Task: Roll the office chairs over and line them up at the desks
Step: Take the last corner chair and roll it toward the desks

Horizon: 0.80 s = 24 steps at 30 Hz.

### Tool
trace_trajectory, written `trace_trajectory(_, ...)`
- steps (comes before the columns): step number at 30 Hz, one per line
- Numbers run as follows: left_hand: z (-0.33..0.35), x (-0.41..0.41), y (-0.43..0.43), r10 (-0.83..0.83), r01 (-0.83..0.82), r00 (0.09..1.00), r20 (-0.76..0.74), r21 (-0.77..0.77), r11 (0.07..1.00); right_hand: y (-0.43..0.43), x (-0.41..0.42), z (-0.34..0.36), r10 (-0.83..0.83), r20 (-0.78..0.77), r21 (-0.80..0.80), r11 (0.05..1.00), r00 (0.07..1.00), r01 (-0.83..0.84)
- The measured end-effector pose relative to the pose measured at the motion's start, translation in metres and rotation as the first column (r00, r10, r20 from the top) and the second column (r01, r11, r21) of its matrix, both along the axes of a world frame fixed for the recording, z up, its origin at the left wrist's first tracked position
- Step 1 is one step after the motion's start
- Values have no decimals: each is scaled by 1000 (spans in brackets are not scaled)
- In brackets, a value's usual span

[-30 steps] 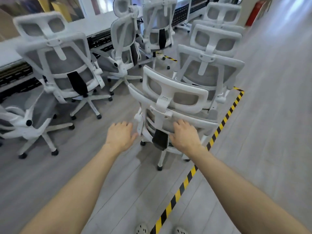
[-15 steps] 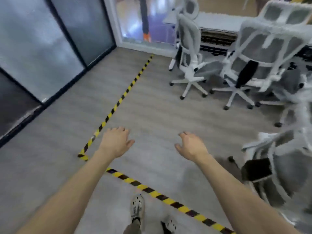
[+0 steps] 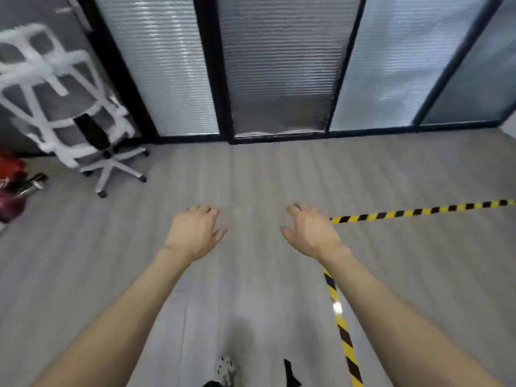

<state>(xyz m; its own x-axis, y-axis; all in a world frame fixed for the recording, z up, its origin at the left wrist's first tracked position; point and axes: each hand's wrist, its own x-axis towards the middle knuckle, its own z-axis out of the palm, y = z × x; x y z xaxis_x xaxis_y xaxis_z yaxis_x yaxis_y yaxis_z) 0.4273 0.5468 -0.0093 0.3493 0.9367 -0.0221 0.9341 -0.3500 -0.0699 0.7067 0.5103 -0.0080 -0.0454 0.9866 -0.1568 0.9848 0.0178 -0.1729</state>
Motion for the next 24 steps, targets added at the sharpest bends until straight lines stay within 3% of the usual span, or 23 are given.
trace_trajectory(9,2,-249,91,325,-325,946,-18,-33,945,191,-247,1,336,8,-6,942,942,-336)
trace_trajectory(16,-15,-359,201,466,-468,881,-84,-2,884,361,-376,-24,515,20,27,857,857,-515)
trace_trajectory(24,-9,-468,332,662,-665,742,-110,9,747,551,-510,-35,669,77,-45,743,739,-668)
